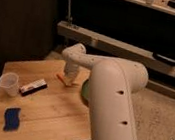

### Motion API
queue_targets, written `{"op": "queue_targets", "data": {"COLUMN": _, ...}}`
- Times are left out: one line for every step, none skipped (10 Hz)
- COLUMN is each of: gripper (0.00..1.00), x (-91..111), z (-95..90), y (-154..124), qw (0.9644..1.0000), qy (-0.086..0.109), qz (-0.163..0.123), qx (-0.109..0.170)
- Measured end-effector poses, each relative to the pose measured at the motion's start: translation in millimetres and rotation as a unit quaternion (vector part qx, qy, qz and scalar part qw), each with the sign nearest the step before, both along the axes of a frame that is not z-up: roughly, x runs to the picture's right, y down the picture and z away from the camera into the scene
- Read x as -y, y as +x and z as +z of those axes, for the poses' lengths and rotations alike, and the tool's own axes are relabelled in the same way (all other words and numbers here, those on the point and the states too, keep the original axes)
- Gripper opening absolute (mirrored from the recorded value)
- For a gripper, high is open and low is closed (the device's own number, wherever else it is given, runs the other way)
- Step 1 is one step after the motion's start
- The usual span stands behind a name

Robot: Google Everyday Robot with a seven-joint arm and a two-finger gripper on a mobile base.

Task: Drag the pepper across the table

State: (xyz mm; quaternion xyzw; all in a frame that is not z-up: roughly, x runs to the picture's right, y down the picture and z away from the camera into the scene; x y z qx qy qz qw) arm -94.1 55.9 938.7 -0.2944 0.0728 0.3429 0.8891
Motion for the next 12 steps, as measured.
{"op": "queue_targets", "data": {"gripper": 0.03, "x": 4.3, "z": 3.6, "y": -3.8, "qw": 1.0000, "qy": 0.004, "qz": -0.005, "qx": -0.003}}
{"op": "queue_targets", "data": {"gripper": 0.03, "x": 7.5, "z": 6.1, "y": -9.1, "qw": 0.9999, "qy": 0.007, "qz": -0.011, "qx": -0.003}}
{"op": "queue_targets", "data": {"gripper": 0.03, "x": 8.4, "z": 6.6, "y": -9.9, "qw": 0.9999, "qy": 0.006, "qz": -0.009, "qx": -0.003}}
{"op": "queue_targets", "data": {"gripper": 0.03, "x": 10.7, "z": 8.1, "y": -9.5, "qw": 0.9999, "qy": 0.008, "qz": -0.008, "qx": -0.004}}
{"op": "queue_targets", "data": {"gripper": 0.03, "x": 11.6, "z": 8.8, "y": -10.2, "qw": 0.9999, "qy": 0.009, "qz": -0.010, "qx": -0.005}}
{"op": "queue_targets", "data": {"gripper": 0.03, "x": 13.0, "z": 9.3, "y": -12.1, "qw": 0.9999, "qy": 0.009, "qz": -0.013, "qx": -0.005}}
{"op": "queue_targets", "data": {"gripper": 0.03, "x": 14.8, "z": 10.6, "y": -14.0, "qw": 0.9998, "qy": 0.010, "qz": -0.014, "qx": -0.005}}
{"op": "queue_targets", "data": {"gripper": 0.03, "x": 15.9, "z": 11.5, "y": -14.8, "qw": 0.9998, "qy": 0.011, "qz": -0.014, "qx": -0.005}}
{"op": "queue_targets", "data": {"gripper": 0.03, "x": 16.5, "z": 12.5, "y": -15.1, "qw": 0.9998, "qy": 0.010, "qz": -0.015, "qx": -0.007}}
{"op": "queue_targets", "data": {"gripper": 0.03, "x": 16.7, "z": 13.1, "y": -15.5, "qw": 0.9998, "qy": 0.009, "qz": -0.016, "qx": -0.007}}
{"op": "queue_targets", "data": {"gripper": 0.03, "x": 16.9, "z": 14.2, "y": -15.4, "qw": 0.9999, "qy": 0.007, "qz": -0.013, "qx": -0.008}}
{"op": "queue_targets", "data": {"gripper": 0.03, "x": 17.4, "z": 14.9, "y": -15.9, "qw": 0.9999, "qy": 0.008, "qz": -0.013, "qx": -0.008}}
